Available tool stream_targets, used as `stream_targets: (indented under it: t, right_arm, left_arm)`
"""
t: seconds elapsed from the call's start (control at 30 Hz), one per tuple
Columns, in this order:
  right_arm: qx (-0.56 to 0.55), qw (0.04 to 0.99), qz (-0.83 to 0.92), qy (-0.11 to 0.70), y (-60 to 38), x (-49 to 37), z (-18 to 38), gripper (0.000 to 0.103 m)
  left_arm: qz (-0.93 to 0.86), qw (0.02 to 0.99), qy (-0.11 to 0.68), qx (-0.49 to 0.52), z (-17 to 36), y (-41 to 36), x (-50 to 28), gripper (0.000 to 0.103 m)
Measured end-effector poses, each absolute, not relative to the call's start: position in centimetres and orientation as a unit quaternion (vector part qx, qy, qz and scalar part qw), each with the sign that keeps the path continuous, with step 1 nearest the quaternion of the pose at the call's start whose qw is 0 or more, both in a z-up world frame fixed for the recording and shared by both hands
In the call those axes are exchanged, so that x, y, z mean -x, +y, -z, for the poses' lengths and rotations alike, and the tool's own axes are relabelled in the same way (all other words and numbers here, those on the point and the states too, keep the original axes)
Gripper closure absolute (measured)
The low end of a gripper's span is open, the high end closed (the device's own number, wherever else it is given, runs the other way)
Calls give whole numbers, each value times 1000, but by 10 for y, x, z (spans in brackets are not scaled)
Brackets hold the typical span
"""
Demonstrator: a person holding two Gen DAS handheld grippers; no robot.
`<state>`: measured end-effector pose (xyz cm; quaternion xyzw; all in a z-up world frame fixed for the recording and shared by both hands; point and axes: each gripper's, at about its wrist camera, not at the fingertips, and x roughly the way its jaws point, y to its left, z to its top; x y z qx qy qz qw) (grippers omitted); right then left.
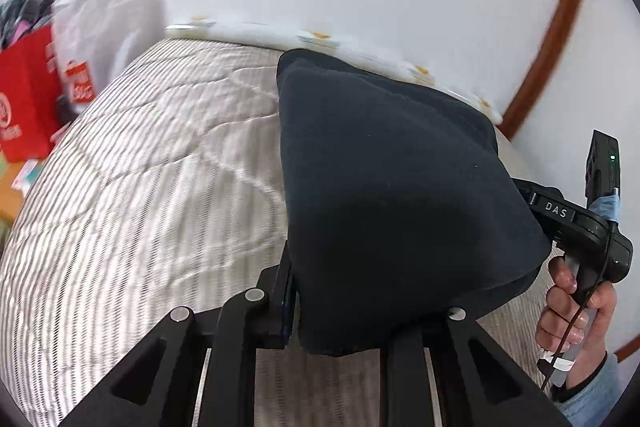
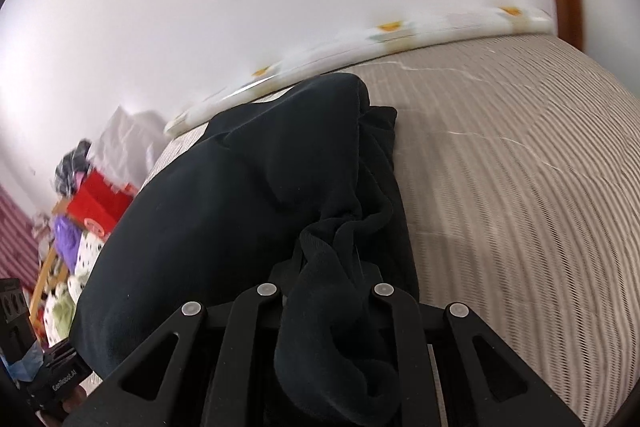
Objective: Fold small clothes
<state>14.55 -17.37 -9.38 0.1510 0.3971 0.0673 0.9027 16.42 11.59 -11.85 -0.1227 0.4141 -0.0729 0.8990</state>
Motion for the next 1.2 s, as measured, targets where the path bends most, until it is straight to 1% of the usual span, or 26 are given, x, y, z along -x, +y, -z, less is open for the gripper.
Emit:
stream_targets:
  t: [0.1,0.23,0.3,0.33,0.43,0.57,0.67,0.7,0.73,0.87,1.03,1.1,1.13,1.17,1.2]
  right_arm:
    - [-141,907,-69,391,-170,-137,86,88]
    - [-126,917,-73,373,-185,-100,81,88]
    - [-105,915,-69,383,-190,-84,85,86]
    - [-91,919,-56,380,-191,-76,85,83]
    - [-75,930,-24,358,-198,-51,69,82]
    - [-57,946,-26,317,-187,-29,39,81]
    - [-27,950,-47,308,-164,-26,36,81]
    - [-19,949,-53,311,-157,-29,41,81]
    - [-14,947,-56,317,-153,-32,48,81]
    - [17,929,5,370,-153,-44,86,82]
    - [2,927,-11,374,-168,-29,72,81]
    - [4,930,-6,367,-170,-27,60,78]
    - [2,932,-8,362,-171,-28,56,71]
    - [-4,934,-12,358,-172,-31,51,61]
    - [-11,935,-13,355,-172,-34,50,58]
  left_arm:
    - [76,893,424,127,126,122,-158,85]
    - [83,895,425,108,129,113,-157,84]
    - [87,895,426,101,130,112,-153,85]
    - [89,894,427,100,130,114,-153,84]
    - [95,891,432,100,129,118,-147,84]
    - [109,888,436,99,125,123,-133,84]
    - [119,893,424,90,114,123,-117,74]
    - [125,898,413,89,107,124,-110,70]
    - [127,901,405,89,103,124,-106,69]
    - [129,909,386,92,81,124,-107,69]
    - [121,912,383,84,74,116,-143,69]
    - [113,910,391,76,80,114,-157,69]
    - [107,907,401,72,87,112,-164,69]
    - [107,904,407,73,93,112,-166,68]
    - [103,902,413,71,100,112,-168,64]
